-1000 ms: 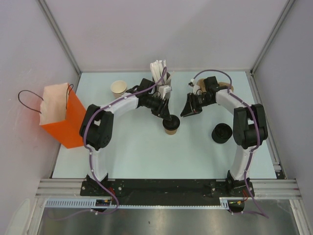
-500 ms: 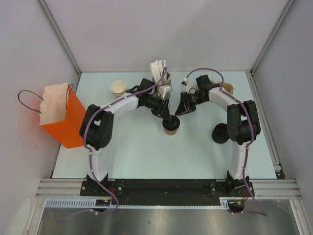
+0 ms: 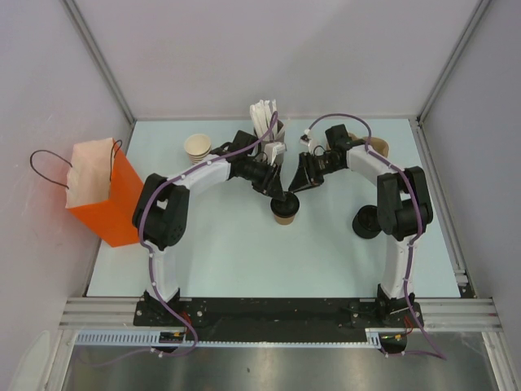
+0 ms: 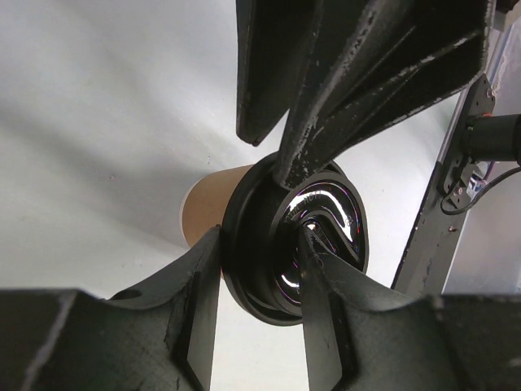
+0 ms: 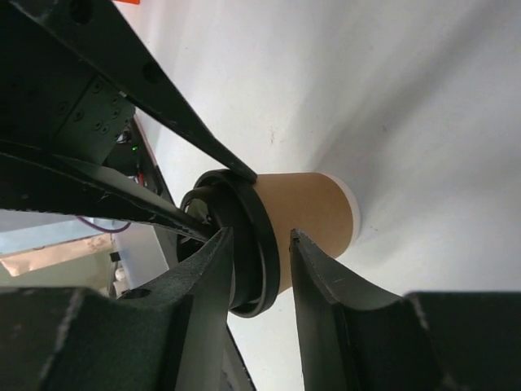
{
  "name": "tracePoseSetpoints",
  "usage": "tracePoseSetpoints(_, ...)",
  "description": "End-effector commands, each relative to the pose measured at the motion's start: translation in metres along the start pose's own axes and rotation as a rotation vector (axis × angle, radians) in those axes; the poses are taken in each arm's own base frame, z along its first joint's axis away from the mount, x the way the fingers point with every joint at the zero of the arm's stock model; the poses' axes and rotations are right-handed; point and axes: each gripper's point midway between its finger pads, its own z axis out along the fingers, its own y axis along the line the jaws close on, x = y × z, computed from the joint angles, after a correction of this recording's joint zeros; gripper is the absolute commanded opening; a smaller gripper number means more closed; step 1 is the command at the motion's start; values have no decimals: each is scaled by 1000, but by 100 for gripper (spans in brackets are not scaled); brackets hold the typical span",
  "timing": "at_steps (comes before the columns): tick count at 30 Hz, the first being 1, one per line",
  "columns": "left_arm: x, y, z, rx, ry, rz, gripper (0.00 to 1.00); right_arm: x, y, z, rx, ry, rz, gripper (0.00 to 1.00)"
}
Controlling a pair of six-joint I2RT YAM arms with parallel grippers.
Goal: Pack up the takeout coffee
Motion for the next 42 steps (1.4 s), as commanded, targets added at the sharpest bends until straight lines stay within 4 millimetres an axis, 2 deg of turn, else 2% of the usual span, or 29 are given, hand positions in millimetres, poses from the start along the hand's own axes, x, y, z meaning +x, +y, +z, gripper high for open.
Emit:
tracePoseSetpoints(1, 52, 43, 16, -147, 149, -11, 41, -10, 13, -3, -72, -16, -12, 39)
tracePoseSetpoints(12, 53, 42, 15, -145, 149, -8, 41, 3, -1, 7, -44, 21, 6, 35)
tracePoseSetpoints(17, 53, 42, 16, -145, 149, -8, 40, 9, -9, 14, -34, 44, 22, 27)
tracePoseSetpoints(24, 54, 43, 15, -148, 152, -5, 40, 17, -14, 23, 19, 78, -17, 26)
tracePoseSetpoints(32, 56, 44, 14, -156, 161, -3, 40, 31, -48, 26, 244, 122, -60, 26)
tracePoseSetpoints(39, 56, 45, 14, -160, 164, -1, 40, 22, -48, 20, 316, 107, -125, 28)
tracePoseSetpoints(42, 57, 45, 14, -163, 166, 1, 40, 16, -34, 18, 256, 98, -126, 34)
